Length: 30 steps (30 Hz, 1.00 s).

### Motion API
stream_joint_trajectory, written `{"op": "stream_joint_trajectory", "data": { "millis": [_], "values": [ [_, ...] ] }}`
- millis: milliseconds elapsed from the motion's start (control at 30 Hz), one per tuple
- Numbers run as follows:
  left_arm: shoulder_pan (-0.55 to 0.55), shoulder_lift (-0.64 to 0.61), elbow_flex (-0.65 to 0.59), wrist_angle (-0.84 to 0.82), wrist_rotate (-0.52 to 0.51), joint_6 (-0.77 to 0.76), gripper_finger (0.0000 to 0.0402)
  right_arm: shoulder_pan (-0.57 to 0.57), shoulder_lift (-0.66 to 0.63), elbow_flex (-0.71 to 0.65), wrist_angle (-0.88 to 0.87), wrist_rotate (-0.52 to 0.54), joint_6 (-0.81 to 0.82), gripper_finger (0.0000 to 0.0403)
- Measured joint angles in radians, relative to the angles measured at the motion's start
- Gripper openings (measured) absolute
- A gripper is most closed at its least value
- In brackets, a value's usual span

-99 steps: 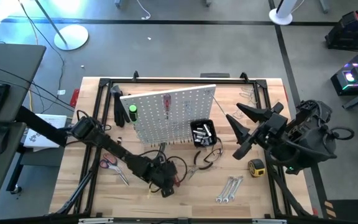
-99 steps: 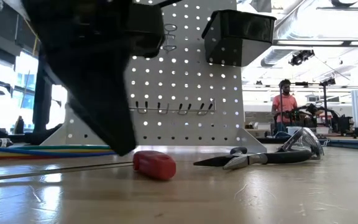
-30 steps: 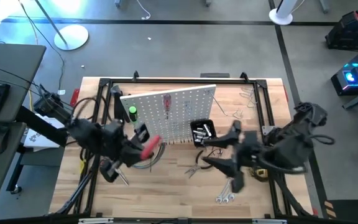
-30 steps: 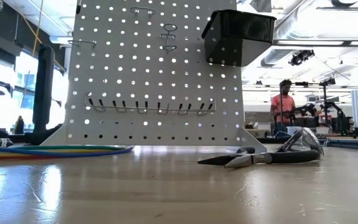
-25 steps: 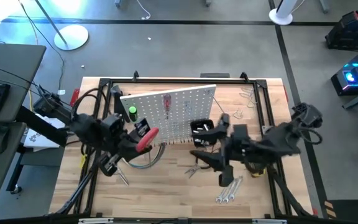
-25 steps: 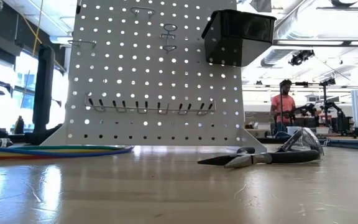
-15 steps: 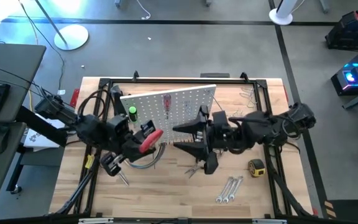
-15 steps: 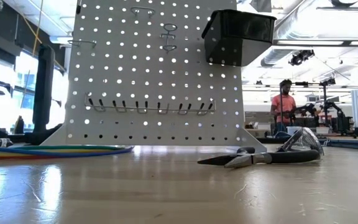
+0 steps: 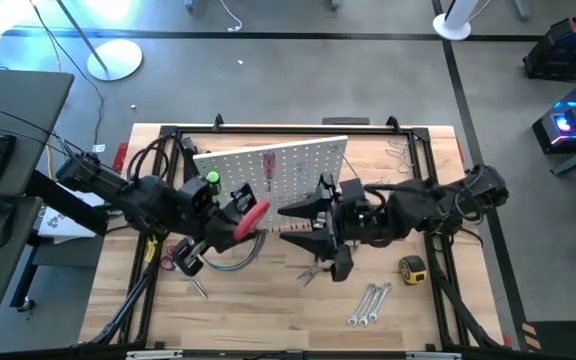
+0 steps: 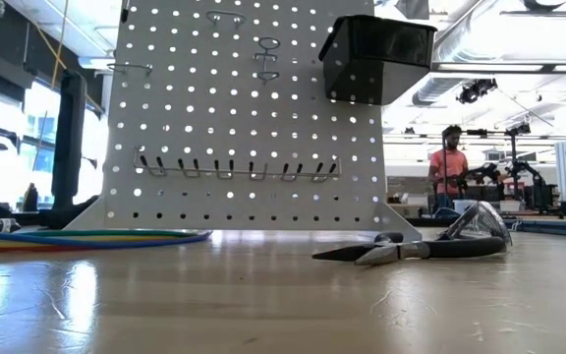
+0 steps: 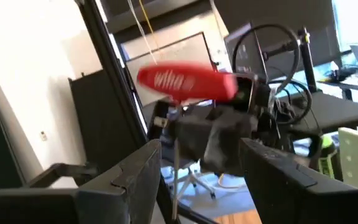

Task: Hang tools onto peg board
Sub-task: Hang the red allen wrench on the peg board

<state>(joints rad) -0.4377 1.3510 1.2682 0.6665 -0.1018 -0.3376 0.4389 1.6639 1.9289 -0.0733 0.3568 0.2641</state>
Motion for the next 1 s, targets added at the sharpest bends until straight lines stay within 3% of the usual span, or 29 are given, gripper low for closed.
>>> {"op": "stream_joint_trajectory", "data": {
  "millis": [167,400,700,1000],
  "values": [
    [0.014,0.022,0.0,-0.035,0.024,-0.053,0.0,-0.007,0.0,0.0,0.011,-0.054,-0.002,0.021],
    [0.062,0.084,0.0,0.075,0.077,-0.13,0.0001,-0.021,0.0,0.0,0.003,-0.068,0.001,0.021],
    [0.088,0.09,0.0,0.086,0.036,-0.131,0.0001,-0.021,0.0,0.0,0.003,-0.069,0.016,0.021],
    [0.111,0.09,0.0,0.073,0.041,-0.131,0.0001,-0.023,0.0,0.0,-0.02,0.009,0.024,0.0194]
  ]
}}
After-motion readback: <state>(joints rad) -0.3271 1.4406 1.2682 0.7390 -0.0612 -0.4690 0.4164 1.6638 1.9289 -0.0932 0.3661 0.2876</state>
